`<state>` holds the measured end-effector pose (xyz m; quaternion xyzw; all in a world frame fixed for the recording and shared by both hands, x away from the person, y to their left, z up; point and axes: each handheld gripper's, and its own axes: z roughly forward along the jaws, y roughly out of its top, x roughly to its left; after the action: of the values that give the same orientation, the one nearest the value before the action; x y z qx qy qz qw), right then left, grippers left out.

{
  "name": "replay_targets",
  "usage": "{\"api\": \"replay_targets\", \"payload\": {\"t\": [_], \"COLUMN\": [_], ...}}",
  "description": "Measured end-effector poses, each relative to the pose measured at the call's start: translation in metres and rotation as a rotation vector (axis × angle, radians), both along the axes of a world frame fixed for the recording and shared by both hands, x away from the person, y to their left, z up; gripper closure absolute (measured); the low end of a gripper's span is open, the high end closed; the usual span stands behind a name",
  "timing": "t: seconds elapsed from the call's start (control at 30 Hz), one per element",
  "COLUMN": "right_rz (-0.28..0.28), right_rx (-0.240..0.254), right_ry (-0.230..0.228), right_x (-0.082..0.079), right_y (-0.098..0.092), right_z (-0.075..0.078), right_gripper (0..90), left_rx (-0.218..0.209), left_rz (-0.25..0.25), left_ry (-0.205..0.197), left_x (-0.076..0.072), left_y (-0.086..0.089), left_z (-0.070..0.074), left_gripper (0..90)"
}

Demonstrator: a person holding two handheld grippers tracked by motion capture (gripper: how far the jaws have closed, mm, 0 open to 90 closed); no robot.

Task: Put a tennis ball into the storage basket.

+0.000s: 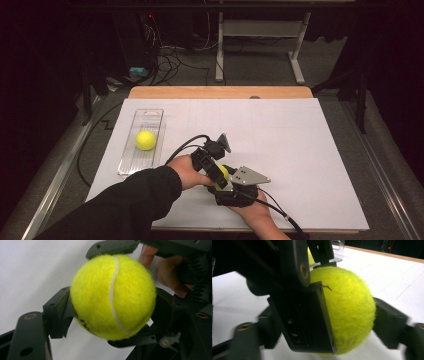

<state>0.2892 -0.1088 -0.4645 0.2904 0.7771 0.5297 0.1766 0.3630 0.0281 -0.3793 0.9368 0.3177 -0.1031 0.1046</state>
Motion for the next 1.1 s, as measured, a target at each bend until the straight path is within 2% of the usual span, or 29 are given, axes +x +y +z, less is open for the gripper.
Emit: {"api": "replay_targets", "payload": {"t": [0.03, 0.1, 0.17, 0.33, 0.5, 0.67, 0.7, 0.93, 1.1], "right_rz": [0.016, 0.019, -0.006, -0.012, -0.029, -0.040, -0.050, -0.100, -0.156], "right_rx": [0.012, 0.006, -0.004, -0.009, -0.020, -0.035, -0.035, -0.044, -0.048], "right_ry": [0.020, 0.023, 0.018, 0.005, 0.003, 0.001, -0.009, -0.012, -0.015], "right_x": [0.001, 0.002, 0.001, 0.001, -0.001, -0.003, -0.002, -0.001, -0.002], "right_y": [0.000, 0.001, 0.001, -0.003, -0.012, -0.023, -0.027, -0.053, -0.077], "right_z": [-0.001, -0.002, -0.003, -0.003, -0.002, -0.002, -0.003, -0.002, -0.001], "right_gripper": [14.5, 7.2, 0.2, 0.0, 0.0, 0.0, 0.0, 0.0, 0.0], "left_rx": [0.001, -0.008, -0.001, 0.007, 0.014, 0.018, 0.018, 0.039, 0.052], "left_rz": [0.000, 0.021, 0.022, 0.021, 0.048, 0.079, 0.090, 0.119, 0.154], "left_ry": [0.000, -0.007, -0.010, -0.016, -0.038, -0.043, -0.047, -0.057, -0.065], "left_x": [0.000, 0.000, 0.000, 0.003, 0.007, 0.012, 0.012, 0.018, 0.022], "left_y": [0.000, 0.000, 0.000, 0.003, 0.008, 0.018, 0.019, 0.037, 0.055], "left_z": [0.000, -0.001, 0.000, 0.002, 0.004, 0.008, 0.008, 0.013, 0.018], "left_gripper": [26.8, 26.8, 26.8, 26.8, 26.8, 26.8, 26.8, 26.8, 26.8]}}
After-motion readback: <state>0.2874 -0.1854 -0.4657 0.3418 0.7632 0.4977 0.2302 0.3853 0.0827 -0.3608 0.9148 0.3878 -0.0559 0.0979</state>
